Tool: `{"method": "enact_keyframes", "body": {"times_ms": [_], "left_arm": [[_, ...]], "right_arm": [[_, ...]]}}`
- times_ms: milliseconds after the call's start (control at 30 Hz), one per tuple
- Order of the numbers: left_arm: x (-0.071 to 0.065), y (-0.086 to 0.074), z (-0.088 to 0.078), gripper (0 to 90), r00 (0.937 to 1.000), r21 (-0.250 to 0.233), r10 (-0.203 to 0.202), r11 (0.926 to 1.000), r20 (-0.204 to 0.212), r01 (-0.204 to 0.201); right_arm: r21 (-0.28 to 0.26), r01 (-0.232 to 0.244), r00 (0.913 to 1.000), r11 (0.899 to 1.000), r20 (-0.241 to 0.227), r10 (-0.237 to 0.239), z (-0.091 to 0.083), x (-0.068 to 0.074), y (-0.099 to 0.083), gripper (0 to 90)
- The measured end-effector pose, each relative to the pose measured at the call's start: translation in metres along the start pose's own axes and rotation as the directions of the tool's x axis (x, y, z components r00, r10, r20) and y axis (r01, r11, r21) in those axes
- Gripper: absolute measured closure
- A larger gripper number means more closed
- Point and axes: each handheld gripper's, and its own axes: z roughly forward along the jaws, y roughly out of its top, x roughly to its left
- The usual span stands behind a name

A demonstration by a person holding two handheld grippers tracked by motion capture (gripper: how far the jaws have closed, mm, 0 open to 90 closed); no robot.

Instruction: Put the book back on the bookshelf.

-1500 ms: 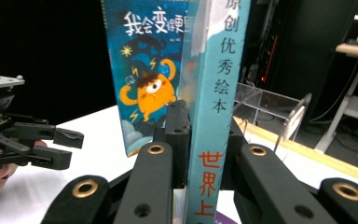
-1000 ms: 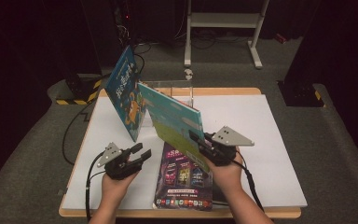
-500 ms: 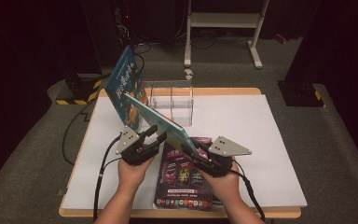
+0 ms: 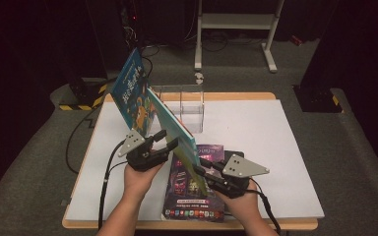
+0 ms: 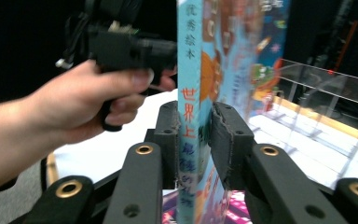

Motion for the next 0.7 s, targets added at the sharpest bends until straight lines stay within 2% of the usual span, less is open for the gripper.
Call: {"method": "enact_keyframes", "body": {"times_ms": [33, 100, 167, 267, 300, 367, 433, 567, 700], "left_arm": [[-0.005, 0.002, -0.005, 33.3, 0.9991, -0.014, 0.003, 0.9999, 0.043, -0.002], [-0.017, 0.004, -0.017, 27.2, 0.9961, -0.041, 0.029, 0.9988, 0.083, -0.026], [-0.027, 0.005, -0.024, 23.8, 0.9908, -0.047, 0.04, 0.9983, 0.13, -0.034], [-0.04, 0.008, -0.026, 19.0, 0.9871, -0.039, 0.039, 0.9987, 0.156, -0.033], [-0.042, 0.008, -0.026, 17.3, 0.9873, -0.047, 0.029, 0.9987, 0.156, -0.021], [-0.047, 0.01, -0.026, 12.0, 0.9906, -0.045, 0.009, 0.999, 0.136, -0.003], [-0.05, 0.01, -0.026, 10.1, 0.9928, -0.039, 0.013, 0.9992, 0.119, -0.009], [-0.057, 0.01, -0.025, 8.2, 0.9978, -0.021, 0.037, 0.9991, 0.055, -0.036], [-0.059, 0.01, -0.024, 9.1, 0.9983, 0.008, 0.057, 0.9983, -0.005, -0.057]], "right_arm": [[-0.002, -0.003, 1.0, 1.0, -0.006, 0.003, 0.001, 0.002, -0.001, 71.1], [-0.005, -0.002, 1.0, 1.0, -0.01, 0.002, 0.002, 0.004, -0.002, 71.1], [-0.007, 0.008, 0.9999, 1.0, -0.01, -0.008, 0.004, 0.007, -0.002, 71.0], [-0.01, 0.02, 0.9996, 1.0, -0.022, -0.02, 0.007, 0.012, -0.003, 70.1], [-0.009, 0.024, 0.9994, 1.0, -0.023, -0.024, 0.008, 0.014, -0.003, 70.1], [-0.012, 0.034, 0.9993, 0.999, -0.015, -0.034, 0.01, 0.018, -0.004, 69.9], [-0.008, 0.049, 0.9988, 0.999, -0.004, -0.049, 0.011, 0.022, -0.004, 70.0], [0.002, 0.049, 0.9982, 0.999, -0.035, -0.049, 0.016, 0.026, -0.004, 67.5], [0.004, 0.042, 0.997, 0.999, -0.066, -0.042, 0.023, 0.032, -0.008, 63.5]]}}
